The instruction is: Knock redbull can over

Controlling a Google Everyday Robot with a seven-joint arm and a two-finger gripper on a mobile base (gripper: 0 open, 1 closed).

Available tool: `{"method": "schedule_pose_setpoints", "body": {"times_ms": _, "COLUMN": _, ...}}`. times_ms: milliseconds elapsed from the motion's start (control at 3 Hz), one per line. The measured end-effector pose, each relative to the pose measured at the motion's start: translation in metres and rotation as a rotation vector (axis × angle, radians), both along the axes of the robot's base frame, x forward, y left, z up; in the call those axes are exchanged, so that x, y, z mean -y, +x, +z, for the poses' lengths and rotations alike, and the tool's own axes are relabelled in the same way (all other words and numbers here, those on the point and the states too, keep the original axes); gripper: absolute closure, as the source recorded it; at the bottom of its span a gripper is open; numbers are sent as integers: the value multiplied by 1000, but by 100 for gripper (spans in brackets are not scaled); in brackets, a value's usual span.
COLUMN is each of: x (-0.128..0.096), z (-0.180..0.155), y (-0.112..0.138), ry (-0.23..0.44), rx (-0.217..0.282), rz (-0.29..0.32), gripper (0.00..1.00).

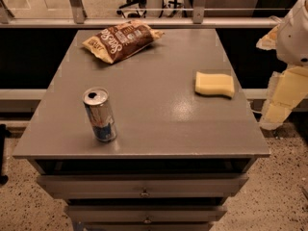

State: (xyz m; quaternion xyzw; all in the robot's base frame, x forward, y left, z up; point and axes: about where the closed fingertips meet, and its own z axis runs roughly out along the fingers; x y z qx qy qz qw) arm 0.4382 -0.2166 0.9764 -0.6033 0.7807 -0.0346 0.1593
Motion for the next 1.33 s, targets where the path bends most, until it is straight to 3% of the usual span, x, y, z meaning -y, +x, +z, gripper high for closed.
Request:
{"method": "schedule_pose_setpoints", "body": {"times_ms": 667, "x": -13, "z": -13, "y": 0, "ry": 36, "rx": -9, "rz": -17, "gripper": 0}}
{"method": "schedule_pose_setpoints", "body": {"times_ms": 1000, "x": -55, "z": -33, "y": 0, "ry": 131, "rx": -19, "rz": -47, "gripper": 0}}
{"method": "schedule_pose_setpoints", "body": {"times_ms": 1333, "x": -118, "z": -54, "y": 5, "ry": 287, "rx": -32, "rz": -98, "gripper": 0}}
